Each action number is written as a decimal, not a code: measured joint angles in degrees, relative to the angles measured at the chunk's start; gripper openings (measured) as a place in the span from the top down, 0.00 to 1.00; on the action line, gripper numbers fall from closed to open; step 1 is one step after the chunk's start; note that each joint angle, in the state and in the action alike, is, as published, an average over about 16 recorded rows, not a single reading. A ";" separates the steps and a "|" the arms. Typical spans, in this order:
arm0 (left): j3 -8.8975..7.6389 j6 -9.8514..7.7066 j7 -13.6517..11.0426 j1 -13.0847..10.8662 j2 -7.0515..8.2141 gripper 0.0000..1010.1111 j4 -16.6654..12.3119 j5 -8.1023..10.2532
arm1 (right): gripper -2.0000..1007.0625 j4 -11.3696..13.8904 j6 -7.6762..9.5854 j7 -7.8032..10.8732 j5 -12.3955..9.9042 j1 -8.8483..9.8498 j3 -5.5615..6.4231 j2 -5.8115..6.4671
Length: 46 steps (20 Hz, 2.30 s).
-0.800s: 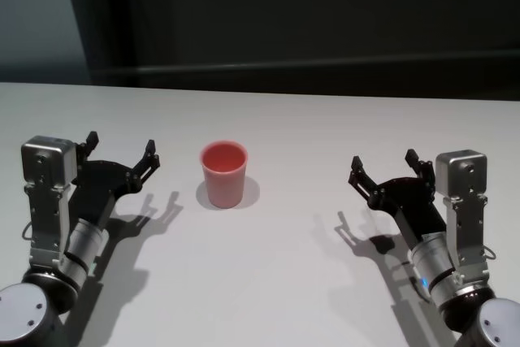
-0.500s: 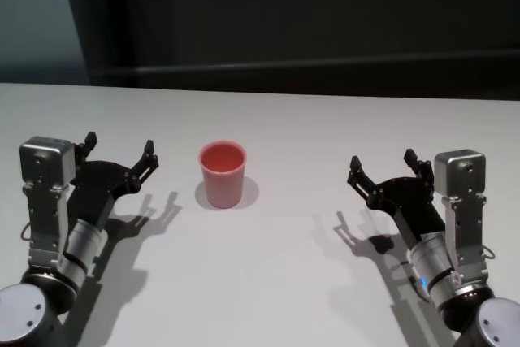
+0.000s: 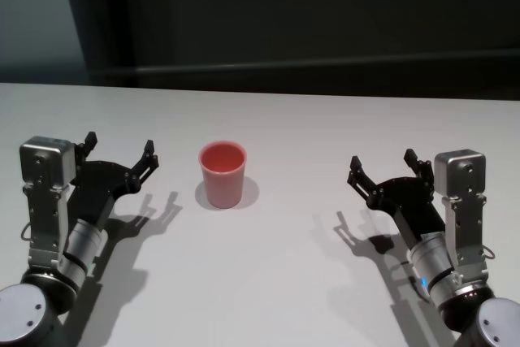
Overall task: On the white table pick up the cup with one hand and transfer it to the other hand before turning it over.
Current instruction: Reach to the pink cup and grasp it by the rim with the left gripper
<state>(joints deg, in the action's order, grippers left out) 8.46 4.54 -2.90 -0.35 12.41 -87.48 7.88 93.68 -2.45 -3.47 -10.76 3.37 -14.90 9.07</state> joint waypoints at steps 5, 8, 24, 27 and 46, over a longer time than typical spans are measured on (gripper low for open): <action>0.00 0.00 0.00 0.00 0.00 0.01 0.00 0.00 | 0.00 0.00 0.00 0.00 0.00 0.00 0.00 0.00; 0.00 0.00 0.00 0.00 0.00 0.01 0.00 0.00 | 0.00 0.00 0.00 0.00 0.00 0.00 0.00 0.00; 0.00 0.00 0.00 0.00 0.00 0.01 0.00 0.00 | 0.00 0.00 0.00 0.00 0.00 0.00 0.00 0.00; 0.00 0.00 0.00 0.00 0.00 0.01 0.00 0.00 | 0.00 0.00 0.00 0.00 0.00 0.00 0.00 0.00; 0.00 0.00 0.00 0.00 0.00 0.01 0.00 0.00 | 0.00 0.00 0.00 0.00 0.00 0.00 0.00 0.00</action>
<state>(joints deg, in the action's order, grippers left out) 8.46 4.54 -2.90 -0.35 12.41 -87.48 7.88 93.68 -2.45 -3.47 -10.76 3.37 -14.90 9.07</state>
